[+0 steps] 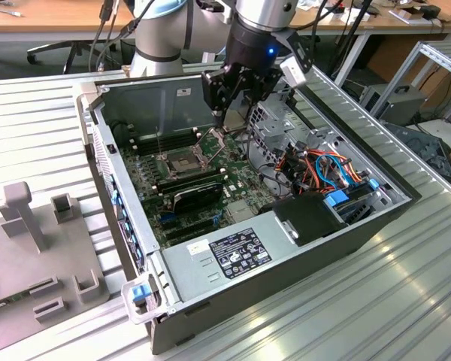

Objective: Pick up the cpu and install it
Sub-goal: 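Pick up the cpu and move it towards the insertion slot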

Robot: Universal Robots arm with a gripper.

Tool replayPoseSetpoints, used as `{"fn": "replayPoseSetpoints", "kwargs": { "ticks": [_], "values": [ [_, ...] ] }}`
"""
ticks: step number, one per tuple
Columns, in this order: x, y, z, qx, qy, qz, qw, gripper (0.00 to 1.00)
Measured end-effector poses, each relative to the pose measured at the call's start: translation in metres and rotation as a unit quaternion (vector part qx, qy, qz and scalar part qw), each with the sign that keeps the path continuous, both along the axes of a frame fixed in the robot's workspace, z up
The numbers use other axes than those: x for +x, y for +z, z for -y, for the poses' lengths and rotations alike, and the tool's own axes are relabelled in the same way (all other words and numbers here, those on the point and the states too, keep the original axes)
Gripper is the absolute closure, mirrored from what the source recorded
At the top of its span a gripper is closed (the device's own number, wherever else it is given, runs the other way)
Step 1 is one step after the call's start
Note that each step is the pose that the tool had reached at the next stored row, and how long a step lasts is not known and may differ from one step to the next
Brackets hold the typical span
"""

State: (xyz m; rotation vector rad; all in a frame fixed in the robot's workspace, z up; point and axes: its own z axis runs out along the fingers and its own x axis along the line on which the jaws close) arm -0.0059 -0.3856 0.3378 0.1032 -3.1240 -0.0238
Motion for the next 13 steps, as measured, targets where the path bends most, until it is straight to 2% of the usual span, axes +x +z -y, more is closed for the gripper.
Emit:
{"fn": "replayPoseSetpoints", "kwargs": {
  "ticks": [13],
  "values": [
    [0.0,-0.0088,-0.0009,0.0001,0.0,0.0,1.0,0.45]
  ]
}}
